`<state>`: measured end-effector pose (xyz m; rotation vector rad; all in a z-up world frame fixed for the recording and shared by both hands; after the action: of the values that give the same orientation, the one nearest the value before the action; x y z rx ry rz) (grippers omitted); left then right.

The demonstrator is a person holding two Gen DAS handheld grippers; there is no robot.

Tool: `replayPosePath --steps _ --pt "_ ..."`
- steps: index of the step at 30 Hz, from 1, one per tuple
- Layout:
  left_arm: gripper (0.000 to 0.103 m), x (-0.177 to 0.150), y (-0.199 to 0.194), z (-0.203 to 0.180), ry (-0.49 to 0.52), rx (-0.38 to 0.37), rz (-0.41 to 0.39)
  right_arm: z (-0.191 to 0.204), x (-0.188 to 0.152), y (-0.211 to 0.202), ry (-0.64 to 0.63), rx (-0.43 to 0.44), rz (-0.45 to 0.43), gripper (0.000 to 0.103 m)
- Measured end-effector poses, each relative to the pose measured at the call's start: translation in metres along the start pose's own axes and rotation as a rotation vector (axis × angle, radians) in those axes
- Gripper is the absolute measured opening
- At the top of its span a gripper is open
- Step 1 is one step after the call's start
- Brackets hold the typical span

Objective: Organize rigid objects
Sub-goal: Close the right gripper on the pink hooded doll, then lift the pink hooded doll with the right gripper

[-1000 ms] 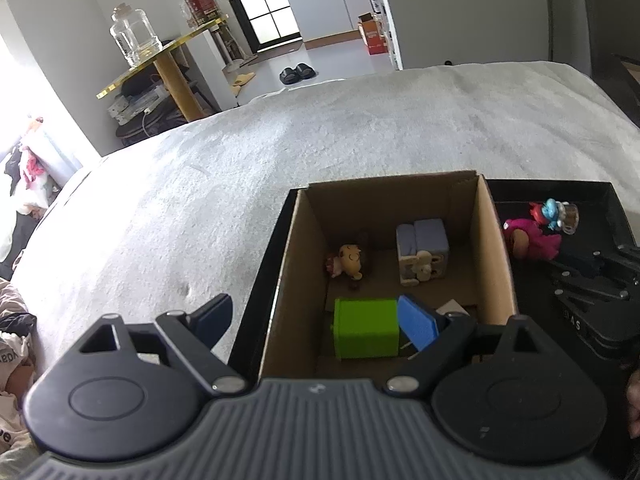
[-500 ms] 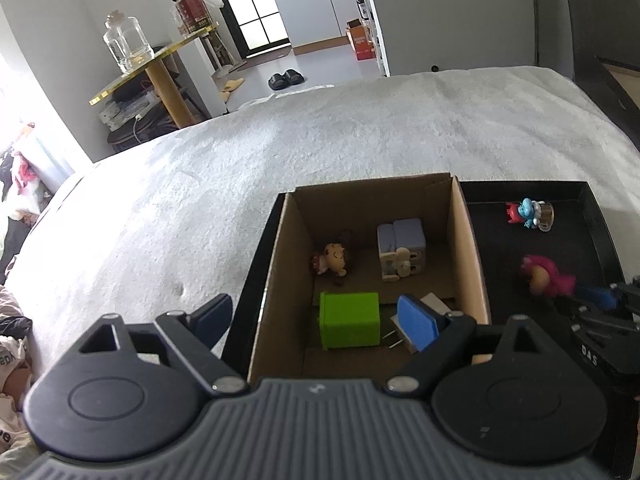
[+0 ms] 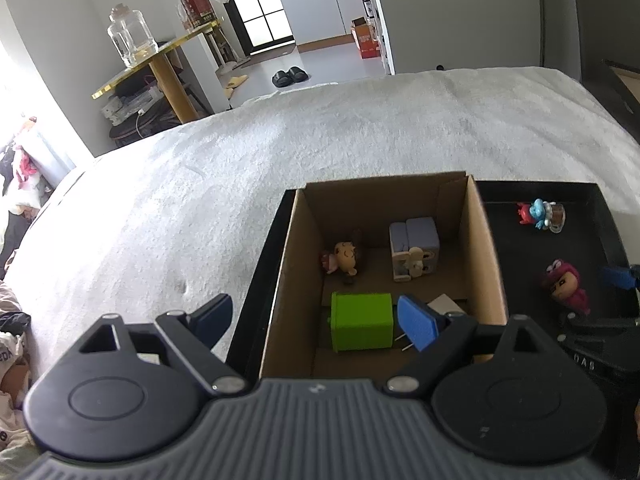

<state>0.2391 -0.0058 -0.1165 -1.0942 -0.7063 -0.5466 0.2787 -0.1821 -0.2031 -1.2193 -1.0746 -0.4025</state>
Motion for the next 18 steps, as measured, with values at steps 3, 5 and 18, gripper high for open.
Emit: replayPosePath --steps 3,5,18 --pt "0.089 -0.004 0.006 0.004 -0.004 0.002 0.011 -0.003 -0.004 0.008 0.004 -0.008 0.014 0.066" --pt "0.089 -0.005 0.009 0.009 -0.011 0.004 0.013 -0.002 -0.006 0.010 0.000 -0.005 0.019 0.066" --pt "0.089 -0.005 0.009 0.018 -0.037 -0.033 0.003 0.015 -0.013 0.006 -0.039 0.015 0.066 0.037"
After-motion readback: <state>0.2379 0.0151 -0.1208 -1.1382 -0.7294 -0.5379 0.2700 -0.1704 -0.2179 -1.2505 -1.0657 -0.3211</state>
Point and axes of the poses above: each gripper's, at about its wrist camera, not at the fingertips, and y roughly the way its jaws point, z to its left, x to its top, the point moved 4 cm from there along y, roughly the way its jaws point, and after that the axes turned 11 degrees about -z, right-handed, at the moved point
